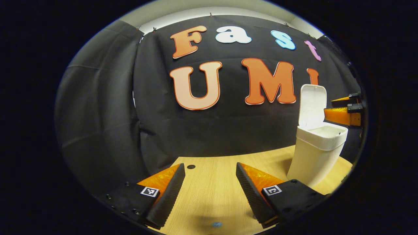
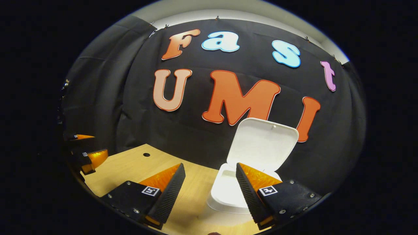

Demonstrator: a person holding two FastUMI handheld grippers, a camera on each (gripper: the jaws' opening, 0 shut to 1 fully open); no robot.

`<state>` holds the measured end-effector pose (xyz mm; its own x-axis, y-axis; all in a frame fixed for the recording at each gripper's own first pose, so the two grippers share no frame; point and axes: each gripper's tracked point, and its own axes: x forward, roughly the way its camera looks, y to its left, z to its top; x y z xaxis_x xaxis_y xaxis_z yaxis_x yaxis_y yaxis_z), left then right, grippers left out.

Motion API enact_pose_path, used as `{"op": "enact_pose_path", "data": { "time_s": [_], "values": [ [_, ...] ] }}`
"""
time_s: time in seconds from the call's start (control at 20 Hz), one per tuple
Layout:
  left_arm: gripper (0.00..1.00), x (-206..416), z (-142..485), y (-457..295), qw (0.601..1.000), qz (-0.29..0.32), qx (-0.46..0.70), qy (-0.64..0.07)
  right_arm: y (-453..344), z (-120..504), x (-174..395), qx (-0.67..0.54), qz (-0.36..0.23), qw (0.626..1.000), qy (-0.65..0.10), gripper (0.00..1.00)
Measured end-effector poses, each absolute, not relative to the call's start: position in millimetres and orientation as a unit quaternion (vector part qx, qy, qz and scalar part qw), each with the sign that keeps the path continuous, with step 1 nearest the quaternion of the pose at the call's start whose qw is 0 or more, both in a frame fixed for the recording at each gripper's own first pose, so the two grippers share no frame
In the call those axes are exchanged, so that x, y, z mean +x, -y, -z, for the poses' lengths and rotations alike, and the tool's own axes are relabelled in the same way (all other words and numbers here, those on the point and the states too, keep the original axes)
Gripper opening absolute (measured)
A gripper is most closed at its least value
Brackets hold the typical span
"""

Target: Press the lid of the desktop garbage bin to open it, pick up the crumpled paper on the desktop and throw it into the bin, then pick up the pop can on the desktop and drop it into the bin, and finally close the garbage bin lid.

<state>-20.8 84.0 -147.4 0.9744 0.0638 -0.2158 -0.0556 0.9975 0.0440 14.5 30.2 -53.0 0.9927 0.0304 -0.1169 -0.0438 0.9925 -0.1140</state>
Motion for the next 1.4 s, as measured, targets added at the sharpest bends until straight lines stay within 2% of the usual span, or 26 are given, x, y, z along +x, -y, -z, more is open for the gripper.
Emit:
{"op": "enact_pose_path", "data": {
  "time_s": [0.35, 0.45, 0.5, 0.85, 0.9, 0.95, 1.05, 1.1, 1.15, 1.2, 1.25, 1.3, 1.35, 1.4],
  "values": [
    [0.99, -38.7, 211.6, -77.0, 0.983, -0.006, 0.039, -0.178, -76.1, 98.3, 0.9, -0.052, -0.068, 0.991, -0.106, 0.95],
    [0.96, -45.1, 228.3, -73.1, 0.98, 0.003, 0.042, -0.197, -87.4, 111.4, -3.5, -0.044, -0.081, 0.989, -0.118, 0.96],
    [0.99, -48.9, 237.4, -71.3, 0.978, 0.008, 0.044, -0.202, -92.1, 117.3, -5.3, -0.042, -0.085, 0.988, -0.124, 0.96],
    [1.0, -72.9, 297.9, -63.6, 0.965, 0.03, 0.049, -0.257, -118.9, 168.8, -15.2, -0.018, -0.113, 0.975, -0.189, 0.97],
    [0.95, -76.5, 307.2, -63.4, 0.962, 0.032, 0.051, -0.266, -122.1, 171.6, -15.9, -0.02, -0.116, 0.974, -0.194, 0.97],
    [1.0, -79.9, 315.8, -64.0, 0.96, 0.034, 0.053, -0.274, -125.0, 175.8, -16.6, -0.022, -0.119, 0.972, -0.199, 0.97],
    [1.0, -86.7, 330.8, -65.1, 0.956, 0.04, 0.051, -0.285, -133.2, 186.1, -19.3, -0.024, -0.128, 0.969, -0.211, 0.96],
    [0.95, -90.0, 342.6, -66.4, 0.953, 0.041, 0.05, -0.297, -138.5, 191.0, -20.7, -0.023, -0.135, 0.966, -0.219, 0.97],
    [1.0, -91.8, 354.0, -68.1, 0.948, 0.042, 0.049, -0.312, -144.1, 195.6, -22.0, -0.022, -0.141, 0.964, -0.225, 0.97],
    [0.96, -92.3, 360.6, -70.0, 0.945, 0.041, 0.048, -0.322, -148.8, 199.0, -22.5, -0.022, -0.146, 0.962, -0.23, 0.97],
    [1.0, -91.1, 366.6, -72.2, 0.943, 0.041, 0.048, -0.328, -151.5, 202.5, -23.5, -0.025, -0.15, 0.96, -0.235, 0.97],
    [0.95, -89.7, 372.6, -74.0, 0.941, 0.043, 0.047, -0.331, -154.2, 206.3, -25.0, -0.029, -0.153, 0.958, -0.239, 0.98],
    [1.0, -87.6, 378.1, -74.6, 0.94, 0.046, 0.048, -0.336, -159.2, 210.4, -26.4, -0.03, -0.158, 0.956, -0.244, 0.98],
    [1.0, -87.1, 383.5, -74.8, 0.938, 0.047, 0.053, -0.34, -165.7, 215.7, -28.7, -0.028, -0.165, 0.953, -0.251, 0.98]
  ]
}}
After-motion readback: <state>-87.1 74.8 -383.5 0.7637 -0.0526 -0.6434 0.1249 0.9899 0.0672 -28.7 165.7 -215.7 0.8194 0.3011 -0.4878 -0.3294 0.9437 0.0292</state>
